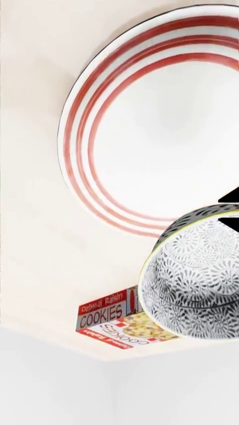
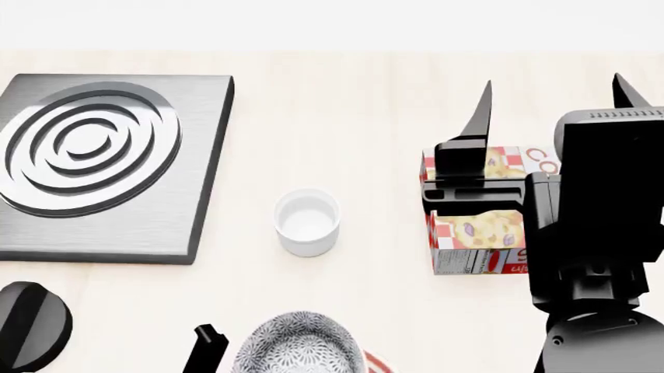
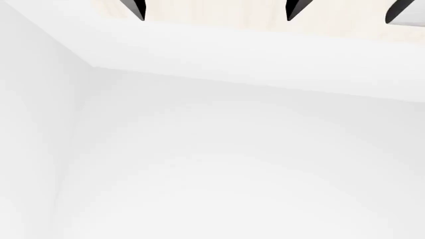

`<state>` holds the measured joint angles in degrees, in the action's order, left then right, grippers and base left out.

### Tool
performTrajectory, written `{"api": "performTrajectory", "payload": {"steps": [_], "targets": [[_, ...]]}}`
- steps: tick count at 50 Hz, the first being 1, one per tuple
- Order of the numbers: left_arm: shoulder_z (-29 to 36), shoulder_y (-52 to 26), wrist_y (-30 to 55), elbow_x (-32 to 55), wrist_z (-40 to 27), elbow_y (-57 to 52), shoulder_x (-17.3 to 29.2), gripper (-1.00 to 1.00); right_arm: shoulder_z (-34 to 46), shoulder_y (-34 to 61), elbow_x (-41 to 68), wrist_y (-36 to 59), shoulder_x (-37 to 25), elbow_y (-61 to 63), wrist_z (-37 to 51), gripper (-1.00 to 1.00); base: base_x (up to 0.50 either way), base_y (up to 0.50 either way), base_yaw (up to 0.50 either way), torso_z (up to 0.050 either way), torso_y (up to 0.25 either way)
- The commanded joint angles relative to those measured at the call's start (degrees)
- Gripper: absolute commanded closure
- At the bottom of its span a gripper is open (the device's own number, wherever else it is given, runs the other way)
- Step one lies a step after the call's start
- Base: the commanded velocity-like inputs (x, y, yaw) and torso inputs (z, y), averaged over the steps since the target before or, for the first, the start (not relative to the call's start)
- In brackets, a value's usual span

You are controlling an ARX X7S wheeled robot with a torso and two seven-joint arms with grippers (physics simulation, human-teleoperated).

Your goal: Pick the akita bowl on the stove and place it on the plate.

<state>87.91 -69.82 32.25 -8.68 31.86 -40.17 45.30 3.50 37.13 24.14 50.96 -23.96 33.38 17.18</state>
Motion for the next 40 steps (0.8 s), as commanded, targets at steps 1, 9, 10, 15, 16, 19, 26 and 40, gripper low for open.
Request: {"api": "performTrajectory", "payload": {"steps": [1, 9, 10, 15, 16, 19, 26, 40], "targets": [[-0.8, -0.1, -0.6, -0.9, -1.2, 0.8, -1.0, 1.00, 0.0, 0.1, 0.2, 0.1, -0.1, 0.0, 0.2, -1.00, 0.00, 0.00, 0.00, 0.000, 0.000], [-0.5, 0.5, -1.0, -1.3, -1.8, 1.3, -1.2, 1.00, 0.1, 0.0, 0.3, -0.2, -0.2, -0.1, 0.2, -1.00, 0.00, 0.00, 0.00, 0.000, 0.001], [-0.5, 0.5, -1.0, -1.2, -1.8, 1.3, -1.2, 1.00, 0.1, -0.1, 0.2, -0.4, -0.2, -0.2, 0.1, -1.00, 0.00, 0.00, 0.00, 0.000, 0.000], [-0.7, 0.8, -1.5, -1.1, -2.4, 2.2, -1.6, 1.00, 0.2, 0.0, 0.3, -0.3, -0.2, -0.2, 0.2, -1.00, 0.00, 0.00, 0.00, 0.000, 0.000], [-0.6, 0.9, -1.5, -1.2, -2.5, 2.3, -1.6, 1.00, 0.2, 0.0, 0.2, -0.5, -0.2, -0.4, 0.2, -1.00, 0.00, 0.00, 0.00, 0.000, 0.000], [-0.3, 1.4, -1.5, -1.5, -2.8, 2.4, -1.7, 1.00, 0.0, 0.3, 0.6, 0.4, -0.2, 0.3, 0.5, -1.00, 0.00, 0.00, 0.00, 0.000, 0.000], [0.2, 2.2, -1.8, -1.7, -3.3, 3.2, -1.6, 1.00, 0.2, 0.0, 0.5, -0.3, -0.3, -0.1, 0.4, -1.00, 0.00, 0.00, 0.00, 0.000, 0.000], [0.6, 3.7, -2.1, -1.8, -4.5, 4.4, -1.6, 1.00, 0.4, 0.0, 0.5, -0.8, -0.4, -0.5, 0.4, -1.00, 0.00, 0.00, 0.00, 0.000, 0.001]]}}
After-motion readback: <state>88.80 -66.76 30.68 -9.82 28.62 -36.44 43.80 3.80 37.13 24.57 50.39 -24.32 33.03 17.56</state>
